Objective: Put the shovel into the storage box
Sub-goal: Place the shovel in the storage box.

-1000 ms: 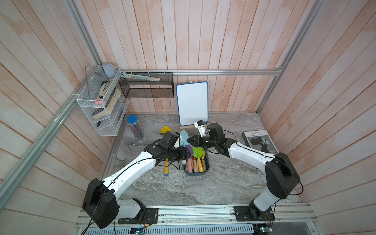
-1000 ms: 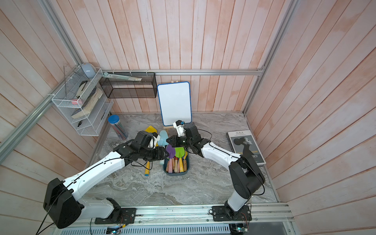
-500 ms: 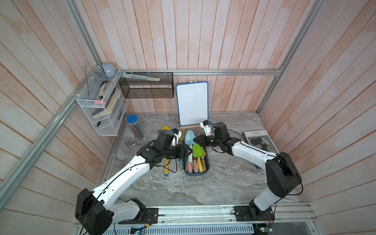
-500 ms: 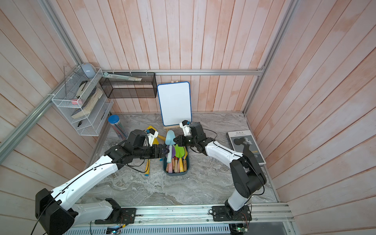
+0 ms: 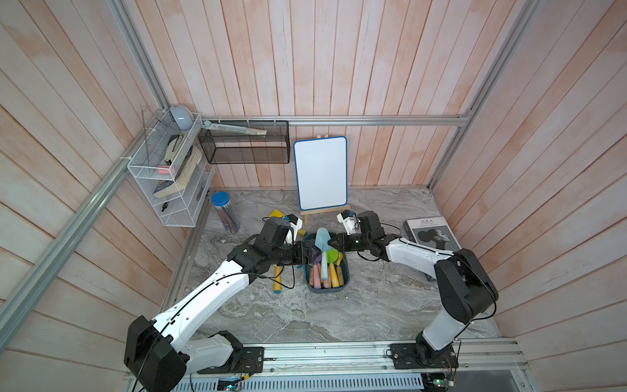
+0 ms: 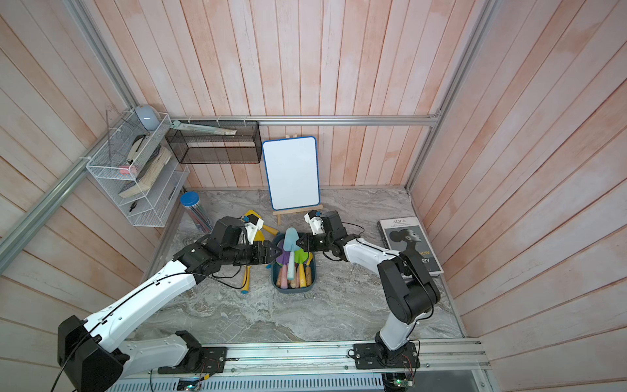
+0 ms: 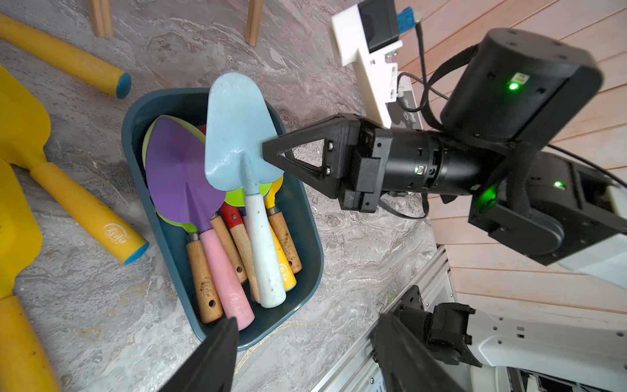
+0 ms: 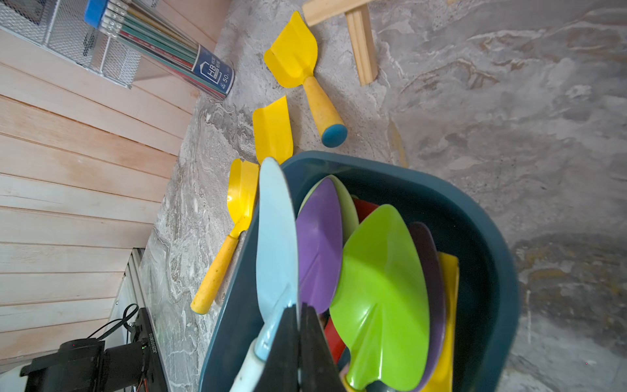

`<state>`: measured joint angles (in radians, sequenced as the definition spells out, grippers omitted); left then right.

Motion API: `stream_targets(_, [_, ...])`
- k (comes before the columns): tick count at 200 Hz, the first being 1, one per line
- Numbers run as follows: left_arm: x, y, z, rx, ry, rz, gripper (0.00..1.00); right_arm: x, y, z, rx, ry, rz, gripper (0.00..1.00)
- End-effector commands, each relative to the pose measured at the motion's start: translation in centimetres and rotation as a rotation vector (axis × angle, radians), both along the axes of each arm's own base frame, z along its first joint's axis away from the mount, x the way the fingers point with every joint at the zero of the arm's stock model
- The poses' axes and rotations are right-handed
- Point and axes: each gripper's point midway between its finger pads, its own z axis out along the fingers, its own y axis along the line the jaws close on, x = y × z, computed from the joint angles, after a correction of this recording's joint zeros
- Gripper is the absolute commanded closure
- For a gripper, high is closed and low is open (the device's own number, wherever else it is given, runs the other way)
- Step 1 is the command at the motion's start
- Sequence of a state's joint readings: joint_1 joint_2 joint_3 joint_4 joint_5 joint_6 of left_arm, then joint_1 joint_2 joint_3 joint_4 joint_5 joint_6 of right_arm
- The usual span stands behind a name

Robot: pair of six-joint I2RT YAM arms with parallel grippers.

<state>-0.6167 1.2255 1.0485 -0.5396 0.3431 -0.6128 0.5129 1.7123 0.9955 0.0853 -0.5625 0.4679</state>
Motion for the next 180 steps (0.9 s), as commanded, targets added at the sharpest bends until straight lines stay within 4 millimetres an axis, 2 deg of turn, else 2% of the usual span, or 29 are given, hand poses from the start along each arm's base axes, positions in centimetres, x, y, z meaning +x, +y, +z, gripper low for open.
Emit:
stream_targets(1, [0.0, 0.1, 0.8, -0.011, -0.044, -0.004, 0.30, -0.1, 0.2, -0.8, 0.014, -0.002, 0.028, 1.00])
stream_targets(101, [-0.1, 0.2, 0.5, -0.002, -0.040, -0.003, 0.30, -0.3, 0.3, -3.7, -0.008, 0.052, 0.042, 1.00])
stream_targets(180, [-0.1, 0.3, 0.4, 0.004, -0.039, 0.002, 0.30, -0.1, 0.4, -4.8, -0.024, 0.069, 0.047, 1.00])
